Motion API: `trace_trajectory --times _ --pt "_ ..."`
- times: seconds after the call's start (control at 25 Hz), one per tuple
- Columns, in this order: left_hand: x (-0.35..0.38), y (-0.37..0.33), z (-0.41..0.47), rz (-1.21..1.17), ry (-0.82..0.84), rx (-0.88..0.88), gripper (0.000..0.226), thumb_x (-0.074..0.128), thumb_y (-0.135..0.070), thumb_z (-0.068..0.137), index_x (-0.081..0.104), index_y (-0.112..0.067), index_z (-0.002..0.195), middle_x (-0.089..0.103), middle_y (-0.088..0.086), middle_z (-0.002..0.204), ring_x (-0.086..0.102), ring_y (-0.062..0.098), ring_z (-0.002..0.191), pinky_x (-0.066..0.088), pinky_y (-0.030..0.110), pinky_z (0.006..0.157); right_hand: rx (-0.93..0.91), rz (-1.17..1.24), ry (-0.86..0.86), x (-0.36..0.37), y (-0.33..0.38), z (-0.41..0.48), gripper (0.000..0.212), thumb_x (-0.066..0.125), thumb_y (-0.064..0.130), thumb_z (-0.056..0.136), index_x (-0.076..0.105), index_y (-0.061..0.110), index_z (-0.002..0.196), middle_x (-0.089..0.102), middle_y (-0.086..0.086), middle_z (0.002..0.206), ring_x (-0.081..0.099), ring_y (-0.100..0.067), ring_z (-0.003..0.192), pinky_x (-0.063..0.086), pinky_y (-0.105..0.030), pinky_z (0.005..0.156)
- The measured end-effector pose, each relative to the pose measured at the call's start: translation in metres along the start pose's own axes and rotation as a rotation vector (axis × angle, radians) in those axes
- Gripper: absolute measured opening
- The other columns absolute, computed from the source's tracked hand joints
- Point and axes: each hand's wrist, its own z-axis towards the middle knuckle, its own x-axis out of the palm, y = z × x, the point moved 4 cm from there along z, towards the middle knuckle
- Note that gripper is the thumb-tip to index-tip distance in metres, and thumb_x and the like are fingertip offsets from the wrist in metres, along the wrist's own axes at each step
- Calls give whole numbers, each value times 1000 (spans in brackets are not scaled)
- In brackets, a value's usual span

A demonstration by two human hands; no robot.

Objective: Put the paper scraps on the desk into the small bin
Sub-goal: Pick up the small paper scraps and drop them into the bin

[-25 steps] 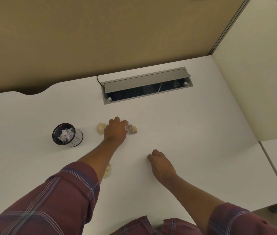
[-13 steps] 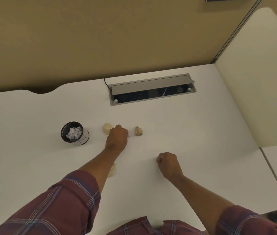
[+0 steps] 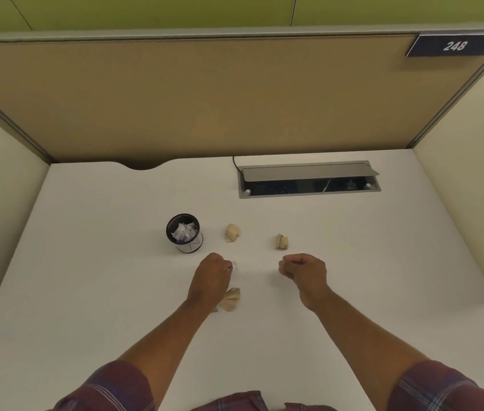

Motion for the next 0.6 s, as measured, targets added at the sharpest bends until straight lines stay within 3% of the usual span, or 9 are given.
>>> trace_trajectory --times 0.16,0.32,0.44,0.6 --pt "-25 34 -22 -14 -48 -65 25 59 -13 94 72 -10 73 61 9 72 57 21 72 52 44 66 -91 -95 105 65 22 -11 15 77 -10 74 72 -3 86 72 -14 76 69 -24 67 61 -33 75" --pt "-41 69 -46 1 -95 -120 15 61 -16 93 75 -15 86 62 4 83 59 19 79 54 37 70 -271 -469 140 139 41 -12 14 77 2 75 76 14 82 75 3 77 69 -8 68 54 -18 66" --pt "-53 98 -60 -12 -125 -154 13 63 -18 93 75 -17 89 62 0 84 59 16 82 54 34 73 -511 -752 180 197 52 -12 12 69 5 81 76 14 80 70 11 77 62 -3 67 46 -12 65" --pt "-69 128 -75 -32 -160 -190 20 62 -18 94 68 -17 75 56 -3 74 54 14 74 53 38 69 -687 -1050 244 256 49 -3 23 53 -1 85 73 8 79 68 -3 85 60 -15 75 47 -24 66"
